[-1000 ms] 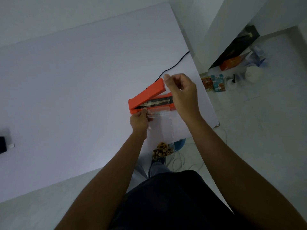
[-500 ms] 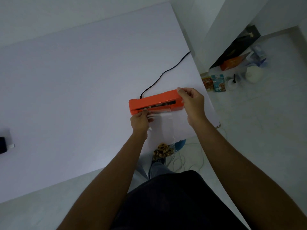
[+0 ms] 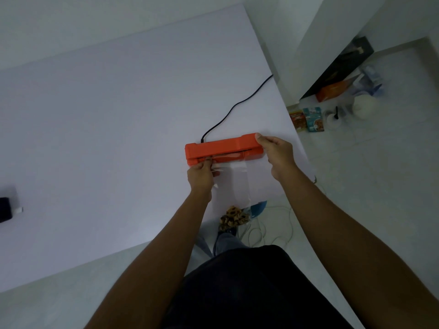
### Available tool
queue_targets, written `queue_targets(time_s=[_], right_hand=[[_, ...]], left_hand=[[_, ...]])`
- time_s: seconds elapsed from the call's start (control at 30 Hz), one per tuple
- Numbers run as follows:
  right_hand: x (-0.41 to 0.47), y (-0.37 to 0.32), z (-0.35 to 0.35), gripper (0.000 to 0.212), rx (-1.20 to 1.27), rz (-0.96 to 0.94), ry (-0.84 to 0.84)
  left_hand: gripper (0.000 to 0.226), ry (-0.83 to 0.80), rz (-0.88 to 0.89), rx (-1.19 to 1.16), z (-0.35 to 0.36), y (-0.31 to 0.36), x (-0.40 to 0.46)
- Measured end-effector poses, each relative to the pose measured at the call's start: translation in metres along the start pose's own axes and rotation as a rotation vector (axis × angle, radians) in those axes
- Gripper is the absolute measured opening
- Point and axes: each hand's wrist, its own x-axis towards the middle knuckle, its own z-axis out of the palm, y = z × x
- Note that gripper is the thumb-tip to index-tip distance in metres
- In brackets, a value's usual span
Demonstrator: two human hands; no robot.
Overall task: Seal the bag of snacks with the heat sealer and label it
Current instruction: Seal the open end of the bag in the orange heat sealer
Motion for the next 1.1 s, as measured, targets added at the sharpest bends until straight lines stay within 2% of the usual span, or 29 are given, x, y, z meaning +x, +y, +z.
queue_targets(time_s=[0.13,0.43,0.57,0.83,0.97,1.1], right_hand=[[0.003,0.003,-0.005,0.034,0.031,0.106,-0.009],[0.002,-0.003,-0.007,0.028,0.034,0.188,-0.035],[0.003,-0.007,-0.006,0.025,0.033,0.187,-0.043],[0.004,-0.008,-0.008,0.032,-0.011,0.198,-0.064],[0.004,-0.009,-0.008,0.045,-0.024,0.193,-0.068],[0.002,-0.011,-0.008,0.040,-0.031,0.185,-0.064]], left_hand=[[0.019,0.007,0.003,0.013,-0.001,0.000,0.000],[0.020,0.003,0.007,0.006,-0.001,-0.003,-0.001],[0.020,0.003,0.005,0.012,0.000,-0.003,-0.002],[0.019,0.013,0.011,0.011,0.001,-0.003,-0.002],[0.019,0.011,0.012,0.014,0.000,-0.003,-0.001],[0.019,0.017,0.013,0.008,0.001,-0.004,0.001]])
